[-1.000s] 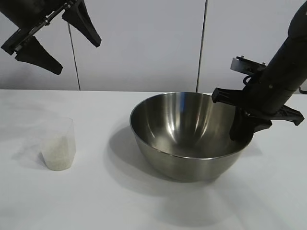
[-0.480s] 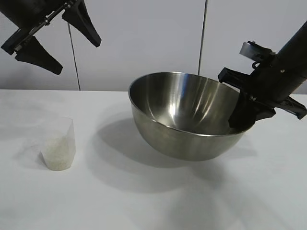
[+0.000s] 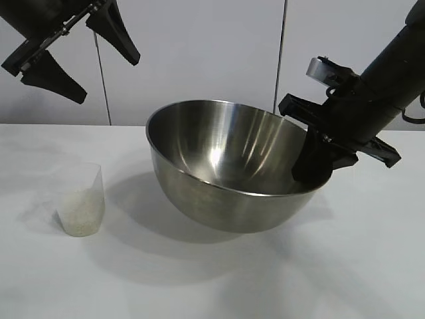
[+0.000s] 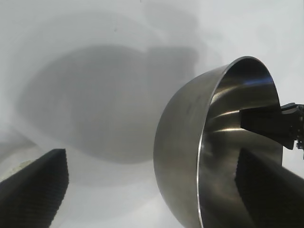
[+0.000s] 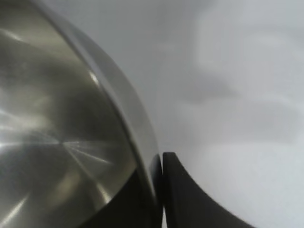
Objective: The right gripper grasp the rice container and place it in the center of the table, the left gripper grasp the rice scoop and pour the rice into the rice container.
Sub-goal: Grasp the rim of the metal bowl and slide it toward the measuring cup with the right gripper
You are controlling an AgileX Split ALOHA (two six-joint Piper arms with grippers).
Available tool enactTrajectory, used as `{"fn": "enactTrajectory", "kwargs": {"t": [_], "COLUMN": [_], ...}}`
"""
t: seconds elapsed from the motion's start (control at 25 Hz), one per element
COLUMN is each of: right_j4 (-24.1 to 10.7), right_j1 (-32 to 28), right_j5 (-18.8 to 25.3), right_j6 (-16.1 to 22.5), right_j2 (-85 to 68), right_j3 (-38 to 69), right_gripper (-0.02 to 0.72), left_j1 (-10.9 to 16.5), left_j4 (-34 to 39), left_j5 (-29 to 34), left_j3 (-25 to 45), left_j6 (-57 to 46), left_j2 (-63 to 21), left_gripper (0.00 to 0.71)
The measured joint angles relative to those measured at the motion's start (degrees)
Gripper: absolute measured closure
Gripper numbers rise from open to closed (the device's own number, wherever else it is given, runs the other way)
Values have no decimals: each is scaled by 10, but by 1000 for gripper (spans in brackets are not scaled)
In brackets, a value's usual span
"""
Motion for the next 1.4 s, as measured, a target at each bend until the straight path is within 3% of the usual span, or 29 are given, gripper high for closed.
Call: {"fn": "enactTrajectory", "kwargs": {"t": [0.32,0.6,0.76,1.04,1.4], "right_j4": [-66,-94,-127,-133,-140], "right_j1": [19,43,51,82,91], "right_j5": [-7,-32,-33,-53,-28], "right_j6": [40,64,89,127,140], "right_j2": [0,0,0,30,71], "right_j3": [0,0,0,-18,-76], "right_gripper": [694,694,694,694,692], "left_j1": [0,0,0,0,0], "left_j4": [0,0,0,0,0], "left_j5": [0,-1,-2,-2,-4], "left_j3": [0,0,0,0,0], "left_j6": [0,0,0,0,0], "left_j2": [0,0,0,0,0], "left_gripper": [24,24,24,24,24]}}
